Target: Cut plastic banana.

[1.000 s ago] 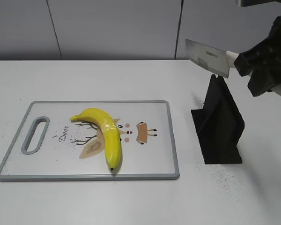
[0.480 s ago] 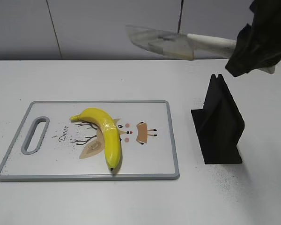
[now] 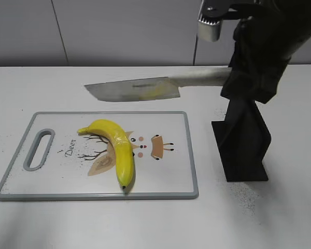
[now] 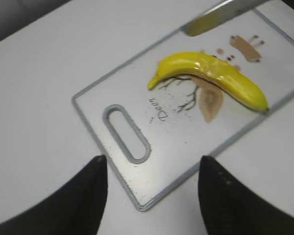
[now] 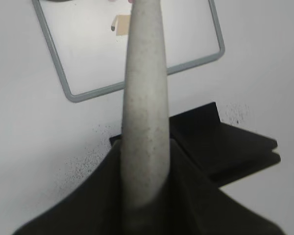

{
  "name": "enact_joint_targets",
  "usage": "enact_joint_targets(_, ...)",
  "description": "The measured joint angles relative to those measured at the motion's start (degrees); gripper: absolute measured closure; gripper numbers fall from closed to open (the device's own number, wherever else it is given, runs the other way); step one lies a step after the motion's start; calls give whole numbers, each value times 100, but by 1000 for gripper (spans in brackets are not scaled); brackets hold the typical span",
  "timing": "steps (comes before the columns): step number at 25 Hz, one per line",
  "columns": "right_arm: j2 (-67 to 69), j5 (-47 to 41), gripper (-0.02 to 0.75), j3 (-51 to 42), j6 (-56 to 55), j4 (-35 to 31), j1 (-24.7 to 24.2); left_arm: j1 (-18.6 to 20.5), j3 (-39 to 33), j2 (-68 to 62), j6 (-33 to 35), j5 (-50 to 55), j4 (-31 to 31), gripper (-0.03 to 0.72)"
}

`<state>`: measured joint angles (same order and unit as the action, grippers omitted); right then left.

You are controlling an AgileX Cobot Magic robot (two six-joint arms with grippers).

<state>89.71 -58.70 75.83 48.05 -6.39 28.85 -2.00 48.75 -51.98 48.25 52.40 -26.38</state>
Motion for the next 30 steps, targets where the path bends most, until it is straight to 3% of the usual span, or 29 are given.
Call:
enact_joint_targets(5,568,-11,574,424,776,-463,0,-5,1055,-1521,1981,1185,-1038,134)
enact_joint_targets(11,1123,-65,574,940,1344,-866,0,-93,2018,-2802,3366,1443,-1442,134)
enact_joint_targets(14,1284,-168,574,1133,1602,-1093,0,-358,2400,-3262,3662,1462,-1324,134)
enact_joint_targets(20,1409,-294,574,1229,1756,-1171,0,-971,2891,-4067,3751,1520,-463,134)
enact_joint_targets(26,1415,-474,575,1257,1829,-1474,-242,-1027,2891,-4535,3760,1538,-243,139)
enact_joint_targets(30,1420,-556,575,1263,2006,-1784,-418,-1027,2891,-4606,3762,1422,-256,208)
